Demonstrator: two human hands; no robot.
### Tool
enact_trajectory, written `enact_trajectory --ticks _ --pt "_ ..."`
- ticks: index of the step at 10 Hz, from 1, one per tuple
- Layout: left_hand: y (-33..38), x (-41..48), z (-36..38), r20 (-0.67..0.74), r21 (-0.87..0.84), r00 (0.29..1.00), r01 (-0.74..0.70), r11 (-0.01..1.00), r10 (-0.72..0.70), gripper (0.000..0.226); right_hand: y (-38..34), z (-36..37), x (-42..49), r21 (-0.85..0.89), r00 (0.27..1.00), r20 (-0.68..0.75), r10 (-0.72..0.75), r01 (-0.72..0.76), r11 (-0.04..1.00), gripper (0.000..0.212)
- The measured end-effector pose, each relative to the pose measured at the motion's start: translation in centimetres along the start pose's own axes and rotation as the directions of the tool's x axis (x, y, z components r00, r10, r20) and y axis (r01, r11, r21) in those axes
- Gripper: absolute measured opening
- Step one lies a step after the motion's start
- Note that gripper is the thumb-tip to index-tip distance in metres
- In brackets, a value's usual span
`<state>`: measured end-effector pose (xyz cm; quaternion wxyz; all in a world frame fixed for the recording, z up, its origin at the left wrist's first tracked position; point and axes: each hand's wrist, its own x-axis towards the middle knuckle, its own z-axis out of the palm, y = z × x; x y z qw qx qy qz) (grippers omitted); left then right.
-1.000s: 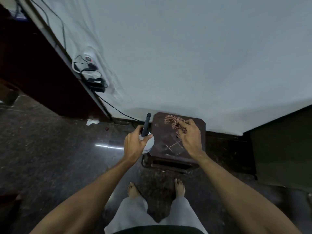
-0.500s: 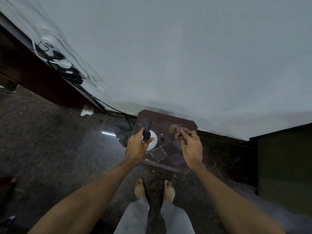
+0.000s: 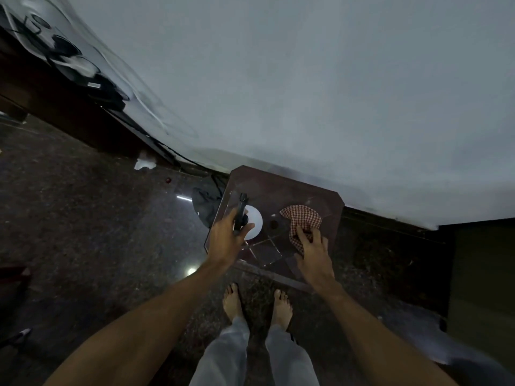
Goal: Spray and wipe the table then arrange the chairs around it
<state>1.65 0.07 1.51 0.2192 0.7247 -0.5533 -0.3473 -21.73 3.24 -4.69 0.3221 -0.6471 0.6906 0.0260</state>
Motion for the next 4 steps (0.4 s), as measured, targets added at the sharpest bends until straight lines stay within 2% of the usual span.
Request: enact_trajectory --ticks 2,3,4 --pt "0.0 -0.2 -0.7 0.065 0.036 0.998 0.008 0.999 -0.01 0.059 -1.2 -1.7 -0.2 -0.082 0.993 0.103 0.058 -0.05 0.995 0.073" --pt "-0.9 -1.4 -1.9 0.121 -0.041 0.993 -0.001 0.999 0.006 0.068 -2.9 -3.2 -1.5 -0.095 0.999 0.016 0.048 -0.046 0.994 0.066" --pt "-1.0 -2.8 -3.6 0.157 -0.06 0.986 -0.045 0.997 0.054 0.083 -5.6 -5.2 -2.8 -0.071 0.989 -0.143 -0.024 0.014 0.997 0.059"
